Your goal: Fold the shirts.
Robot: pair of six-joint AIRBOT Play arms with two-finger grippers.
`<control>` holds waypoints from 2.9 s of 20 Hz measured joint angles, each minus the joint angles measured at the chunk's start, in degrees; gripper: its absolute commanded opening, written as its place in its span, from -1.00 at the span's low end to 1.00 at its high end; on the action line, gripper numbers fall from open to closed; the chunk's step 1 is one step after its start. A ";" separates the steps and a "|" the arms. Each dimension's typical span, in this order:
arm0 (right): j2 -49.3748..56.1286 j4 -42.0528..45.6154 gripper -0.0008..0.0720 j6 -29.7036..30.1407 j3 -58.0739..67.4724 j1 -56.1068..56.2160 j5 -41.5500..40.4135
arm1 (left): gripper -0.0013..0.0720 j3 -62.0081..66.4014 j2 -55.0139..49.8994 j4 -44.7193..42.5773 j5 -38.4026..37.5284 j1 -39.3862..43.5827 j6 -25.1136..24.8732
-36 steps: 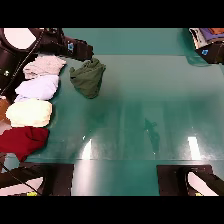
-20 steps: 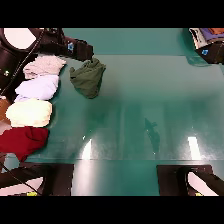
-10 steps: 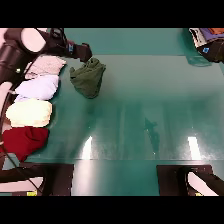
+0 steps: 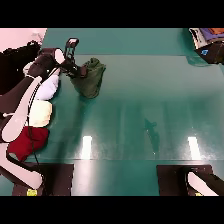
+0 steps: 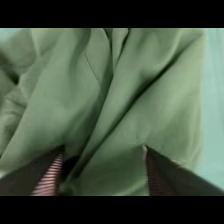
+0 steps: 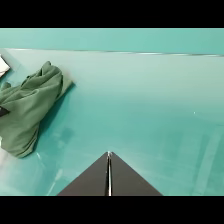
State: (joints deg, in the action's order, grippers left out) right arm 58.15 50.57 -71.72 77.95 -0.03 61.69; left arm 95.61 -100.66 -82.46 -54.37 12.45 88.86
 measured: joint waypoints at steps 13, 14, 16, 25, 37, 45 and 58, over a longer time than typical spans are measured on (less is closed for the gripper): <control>-0.02 -0.04 -0.93 0.00 14.25 -0.02 1.33 | -0.90 23.89 16.17 15.32 -11.17 0.59 -12.15; -0.02 -0.04 -0.93 0.00 16.20 0.00 1.97 | -0.90 24.35 18.82 17.38 -13.07 1.53 -14.08; -0.02 -0.04 -0.93 0.00 19.37 -0.02 3.54 | -0.90 24.20 22.58 20.02 -16.48 4.00 -16.79; -0.11 -0.02 -0.92 -1.62 23.98 0.00 11.93 | 0.66 1.36 21.90 21.00 -15.67 10.56 -20.76; 0.07 0.42 -0.93 -2.05 24.15 0.00 13.94 | 0.66 -31.21 27.80 26.69 -21.55 -4.39 -12.31; 1.22 0.37 -0.93 -2.03 24.15 -0.02 13.86 | 0.36 -59.17 37.81 38.93 -14.38 -4.96 -14.71; 2.97 0.20 -0.93 -2.36 24.09 0.00 14.01 | -0.90 -62.16 38.42 43.71 -0.94 6.97 -13.92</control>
State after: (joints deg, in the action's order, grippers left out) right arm 61.12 50.76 -74.08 102.04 -0.03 75.70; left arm 33.45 -62.24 -38.74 -55.31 19.42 74.94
